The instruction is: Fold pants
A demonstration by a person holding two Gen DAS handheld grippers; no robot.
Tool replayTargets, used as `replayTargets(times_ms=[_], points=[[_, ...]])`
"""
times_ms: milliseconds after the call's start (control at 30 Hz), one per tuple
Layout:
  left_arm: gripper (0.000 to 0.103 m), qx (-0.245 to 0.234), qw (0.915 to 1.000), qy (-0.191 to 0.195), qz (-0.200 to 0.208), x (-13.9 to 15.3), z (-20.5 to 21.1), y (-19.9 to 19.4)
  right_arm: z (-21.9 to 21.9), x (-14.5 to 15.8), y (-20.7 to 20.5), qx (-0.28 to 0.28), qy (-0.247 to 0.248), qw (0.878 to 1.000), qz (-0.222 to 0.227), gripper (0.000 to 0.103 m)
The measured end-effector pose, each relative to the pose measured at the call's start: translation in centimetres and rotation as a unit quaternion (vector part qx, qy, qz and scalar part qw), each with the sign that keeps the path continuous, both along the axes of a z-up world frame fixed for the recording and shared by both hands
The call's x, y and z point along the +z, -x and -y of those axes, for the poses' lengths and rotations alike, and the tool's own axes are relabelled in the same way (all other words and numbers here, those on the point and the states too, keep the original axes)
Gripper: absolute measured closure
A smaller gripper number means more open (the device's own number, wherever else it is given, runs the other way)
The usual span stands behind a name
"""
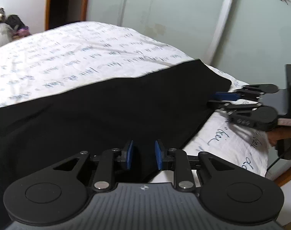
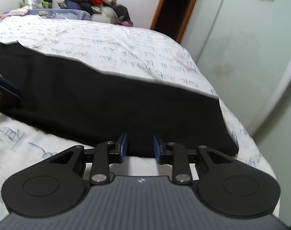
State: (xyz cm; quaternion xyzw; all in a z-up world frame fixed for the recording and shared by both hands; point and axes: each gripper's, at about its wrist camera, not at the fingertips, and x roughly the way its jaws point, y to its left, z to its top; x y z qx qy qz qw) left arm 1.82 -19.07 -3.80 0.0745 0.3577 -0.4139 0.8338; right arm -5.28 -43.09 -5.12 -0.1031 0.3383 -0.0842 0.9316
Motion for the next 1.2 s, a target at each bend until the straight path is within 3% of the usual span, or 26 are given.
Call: replayTargets(times_ms=[100,200,267,367,400,467,500,567,633,733,767,833,867,900,1067,1200], points=[[0.079,0.046,0.9989,0.0,0.009,0.8,-3.5,-0.2,-1.4,2.2,0.5,-0.002,-0.016,0.999,0.045,0.077],[0.079,0.123,0.9918,-0.023,0.027,1.5,-8.5,-1.0,-4.4,4.4,-1.2,0.057,-0.056,0.993,0.084,0.077],[0.078,0.183,0.9805,-0.051,0.051,2.0,-12.1,-1.3,-7.3,5.4,-3.4,0.113,-0.088,0.985,0.094,0.077],[0.074,0.269,0.956,-0.088,0.076,2.8,-17.8,-1.4,-12.5,6.2,-8.4,0.203,-0.134,0.966,0.088,0.077],[0.068,0.29,0.9491,-0.094,0.076,2.9,-19.6,-1.4,-14.4,6.2,-10.4,0.233,-0.144,0.958,0.083,0.077],[0.022,0.339,0.9329,-0.098,0.07,2.6,-23.1,-1.2,-17.8,5.8,-14.7,0.275,-0.158,0.946,0.061,0.071],[0.018,0.363,0.9241,-0.099,0.068,2.4,-24.6,-0.9,-19.1,5.5,-16.8,0.292,-0.167,0.941,0.051,0.069],[0.018,0.386,0.9155,-0.103,0.049,1.5,-27.2,-0.4,-21.5,4.5,-21.0,0.315,-0.186,0.93,0.019,0.066],[0.018,0.396,0.9127,-0.098,0.024,0.3,-29.0,0.2,-23.3,3.2,-24.7,0.32,-0.194,0.927,-0.016,0.065],[0.018,0.395,0.9138,-0.09,0.032,-0.1,-29.8,1.4,-24.5,0.4,-29.2,0.325,-0.217,0.917,-0.085,0.057],[0.018,0.394,0.9134,-0.096,0.038,0.0,-29.5,1.5,-25.0,-0.4,-30.1,0.323,-0.227,0.913,-0.101,0.057],[0.018,0.397,0.9113,-0.096,0.05,0.4,-29.2,1.0,-25.0,-2.1,-30.5,0.32,-0.241,0.909,-0.115,0.072],[0.018,0.397,0.9115,-0.093,0.055,0.7,-29.0,0.9,-24.7,-2.2,-30.5,0.321,-0.245,0.908,-0.11,0.088],[0.018,0.397,0.9116,-0.09,0.059,0.9,-29.1,0.7,-24.7,-2.1,-30.5,0.322,-0.249,0.907,-0.105,0.092],[0.018,0.409,0.9054,-0.078,0.085,2.0,-29.0,-1.6,-25.3,-1.2,-29.3,0.312,-0.207,0.925,-0.066,0.097],[0.018,0.424,0.8942,-0.109,0.095,1.7,-28.9,-2.4,-26.8,-1.1,-28.7,0.301,-0.146,0.942,-0.036,0.101]])
